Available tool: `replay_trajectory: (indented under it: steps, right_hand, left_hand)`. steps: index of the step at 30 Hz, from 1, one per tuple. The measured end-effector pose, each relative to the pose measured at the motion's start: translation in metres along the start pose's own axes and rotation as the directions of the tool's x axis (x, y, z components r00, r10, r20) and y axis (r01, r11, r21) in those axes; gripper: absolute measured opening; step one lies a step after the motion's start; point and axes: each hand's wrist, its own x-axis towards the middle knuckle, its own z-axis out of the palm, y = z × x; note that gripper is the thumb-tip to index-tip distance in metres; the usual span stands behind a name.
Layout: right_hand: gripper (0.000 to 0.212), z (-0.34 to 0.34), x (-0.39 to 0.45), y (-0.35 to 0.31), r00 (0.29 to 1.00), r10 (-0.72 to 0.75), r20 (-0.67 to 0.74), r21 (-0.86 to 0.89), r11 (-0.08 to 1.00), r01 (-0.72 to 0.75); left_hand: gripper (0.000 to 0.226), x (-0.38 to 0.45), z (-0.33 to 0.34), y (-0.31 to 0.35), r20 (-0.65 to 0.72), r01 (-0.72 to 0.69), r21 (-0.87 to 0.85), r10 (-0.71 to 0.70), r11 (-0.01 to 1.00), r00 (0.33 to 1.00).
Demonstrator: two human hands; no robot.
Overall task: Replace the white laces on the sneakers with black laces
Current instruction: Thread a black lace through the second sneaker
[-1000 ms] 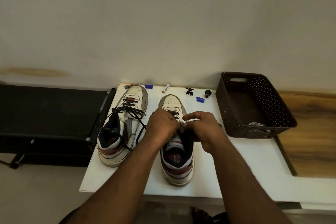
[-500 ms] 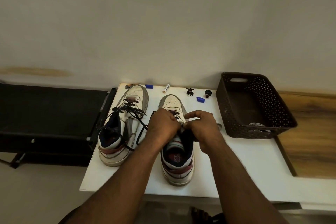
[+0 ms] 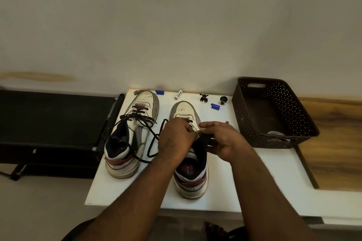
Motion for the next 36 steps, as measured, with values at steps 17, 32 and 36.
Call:
replay_trajectory:
  steps: [17, 32, 36]
  right_hand:
    - [0.021, -0.030, -0.009, -0.022, 0.833, -0.480, -0.275, 0.335, 0.764, 0.552]
    - [0.022, -0.001, 0.004, 0.001, 0.931, -0.317, 0.183, -0.690, 0.633, 0.351]
    - [0.019, 0.001, 0.003, 0.004, 0.929, -0.312, 0.197, -0.736, 0.579, 0.350]
  left_hand:
    - [0.059, 0.003, 0.000, -0.004, -0.026, -0.157, -0.061, 0.156, 0.986, 0.987]
    - [0.055, 0.007, 0.000, -0.007, -0.108, -0.152, -0.043, 0.147, 0.987, 0.983]
    - [0.053, 0.008, 0.000, -0.007, -0.120, -0.140, -0.045, 0.134, 0.989, 0.984]
